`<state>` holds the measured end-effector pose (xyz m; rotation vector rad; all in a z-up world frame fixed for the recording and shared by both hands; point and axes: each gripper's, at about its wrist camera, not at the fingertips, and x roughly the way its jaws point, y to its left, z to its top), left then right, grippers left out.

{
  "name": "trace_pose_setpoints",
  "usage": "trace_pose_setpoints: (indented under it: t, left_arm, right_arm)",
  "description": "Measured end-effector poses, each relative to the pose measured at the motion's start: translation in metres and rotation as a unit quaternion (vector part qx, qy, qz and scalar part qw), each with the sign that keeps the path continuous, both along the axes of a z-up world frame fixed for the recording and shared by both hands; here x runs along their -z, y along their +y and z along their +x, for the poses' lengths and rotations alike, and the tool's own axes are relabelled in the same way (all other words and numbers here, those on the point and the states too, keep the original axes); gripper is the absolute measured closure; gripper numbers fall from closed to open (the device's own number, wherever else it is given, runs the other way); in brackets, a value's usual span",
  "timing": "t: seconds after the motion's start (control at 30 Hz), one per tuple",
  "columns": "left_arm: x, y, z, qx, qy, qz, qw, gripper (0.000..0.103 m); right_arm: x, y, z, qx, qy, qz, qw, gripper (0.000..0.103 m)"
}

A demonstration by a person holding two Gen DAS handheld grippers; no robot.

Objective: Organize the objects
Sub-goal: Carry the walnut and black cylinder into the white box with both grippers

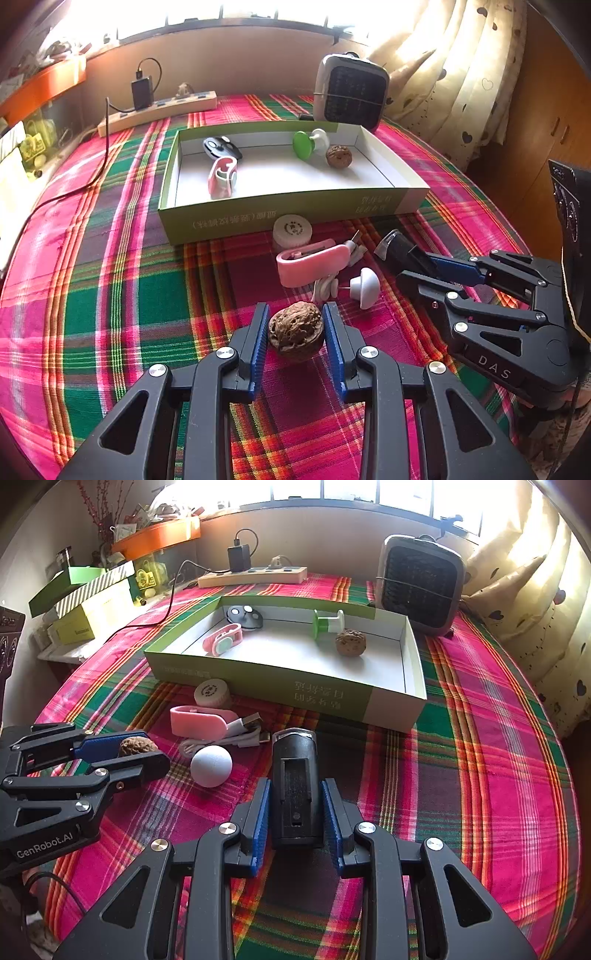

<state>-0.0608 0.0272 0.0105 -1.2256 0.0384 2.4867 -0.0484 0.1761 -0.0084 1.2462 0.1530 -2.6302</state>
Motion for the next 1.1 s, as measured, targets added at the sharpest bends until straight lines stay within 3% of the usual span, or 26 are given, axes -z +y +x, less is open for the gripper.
trace_pose_setpoints:
  t: [0.57,1.1]
  left_arm:
    - [-0.033,-0.015,-0.013,-0.014,0.037,0.006,0.9992,0.076]
    - [-0.044,-0.013,-0.07,-0.016,0.038,0.004,0.9991,0.076]
  right_arm:
    - [-0.03,0.0,-0.004,0.001,0.033,-0.012,0.999,0.074]
    - [-0.045,0.001,-0.061,-0.009,0.032,-0.016,0.999,0.074]
